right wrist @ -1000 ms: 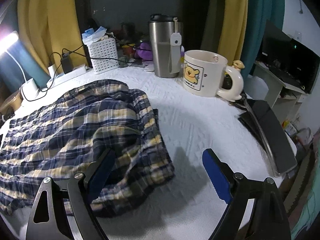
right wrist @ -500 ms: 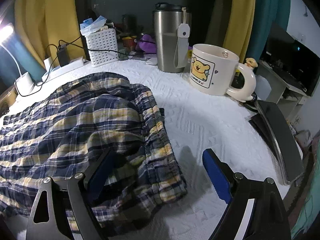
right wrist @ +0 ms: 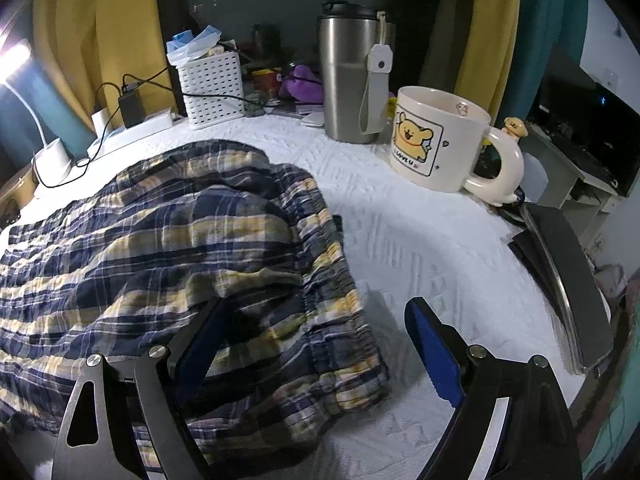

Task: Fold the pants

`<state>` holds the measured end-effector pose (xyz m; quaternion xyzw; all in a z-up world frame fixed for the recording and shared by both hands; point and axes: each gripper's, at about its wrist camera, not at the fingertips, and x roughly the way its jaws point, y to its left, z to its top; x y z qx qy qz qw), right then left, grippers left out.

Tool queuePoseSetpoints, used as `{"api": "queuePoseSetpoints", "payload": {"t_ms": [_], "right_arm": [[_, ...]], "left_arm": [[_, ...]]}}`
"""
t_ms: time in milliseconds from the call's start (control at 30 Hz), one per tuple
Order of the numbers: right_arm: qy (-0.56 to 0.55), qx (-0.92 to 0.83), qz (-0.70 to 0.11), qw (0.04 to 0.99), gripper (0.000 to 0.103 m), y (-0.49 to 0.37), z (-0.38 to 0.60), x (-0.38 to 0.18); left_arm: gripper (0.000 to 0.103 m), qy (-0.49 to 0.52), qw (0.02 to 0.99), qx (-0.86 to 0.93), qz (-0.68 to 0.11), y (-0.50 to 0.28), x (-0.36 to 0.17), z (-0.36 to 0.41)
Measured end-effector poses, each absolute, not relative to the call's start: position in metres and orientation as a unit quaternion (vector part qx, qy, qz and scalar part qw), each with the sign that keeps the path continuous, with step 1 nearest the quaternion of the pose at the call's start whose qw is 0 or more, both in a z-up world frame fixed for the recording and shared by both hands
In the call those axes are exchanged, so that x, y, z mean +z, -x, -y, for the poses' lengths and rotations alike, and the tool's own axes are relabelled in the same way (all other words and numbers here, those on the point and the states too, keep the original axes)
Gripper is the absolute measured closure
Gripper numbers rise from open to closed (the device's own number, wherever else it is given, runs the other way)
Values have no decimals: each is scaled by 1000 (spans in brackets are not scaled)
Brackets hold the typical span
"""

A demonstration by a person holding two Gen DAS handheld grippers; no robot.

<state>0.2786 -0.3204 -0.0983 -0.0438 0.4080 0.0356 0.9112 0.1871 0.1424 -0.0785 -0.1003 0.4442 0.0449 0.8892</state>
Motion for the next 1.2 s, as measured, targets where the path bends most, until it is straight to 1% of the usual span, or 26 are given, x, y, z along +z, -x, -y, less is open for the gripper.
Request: {"api": "queuePoseSetpoints", "payload": {"t_ms": [67, 100, 133, 200, 433, 500, 600, 800, 900, 1033, 1133, 1200], "right_arm": [[42, 34, -403, 914, 13, -279, 321, -95], [41, 34, -400, 915, 13, -280, 321, -93], [41, 33, -396, 917, 13, -280, 321, -91], [41, 33, -389, 920, 13, -281, 319, -87], [61, 64, -366, 926, 13, -283, 296, -77], [81, 97, -347, 929, 13, -279, 280, -70], [111, 126, -343, 924, 13, -280, 257, -68], [119, 149, -347, 918, 13, -298, 230, -61], [119, 165, -359, 911, 13, -318, 223, -66], [115, 140, -417, 891, 13, -363, 225, -92], [106, 135, -454, 875, 13, -385, 228, -110], [99, 131, -462, 872, 13, -393, 227, -117]], "left_arm": [[84, 94, 893, 27, -440, -198, -74, -137], [71, 89, 894, 22, -438, -205, -74, -134], [62, 86, 895, 18, -436, -211, -73, -131], [57, 83, 895, 8, -438, -224, -76, -128], [57, 58, 880, 18, -472, -257, -105, -128], [57, 40, 881, 23, -471, -258, -106, -126], [58, 34, 883, 23, -468, -262, -106, -129], [60, 13, 887, 17, -461, -267, -107, -135], [60, 19, 885, 29, -465, -273, -106, -144], [61, 32, 893, 44, -447, -272, -89, -146], [61, 43, 903, 23, -428, -264, -71, -137], [61, 39, 904, -1, -425, -260, -64, -124]]}}
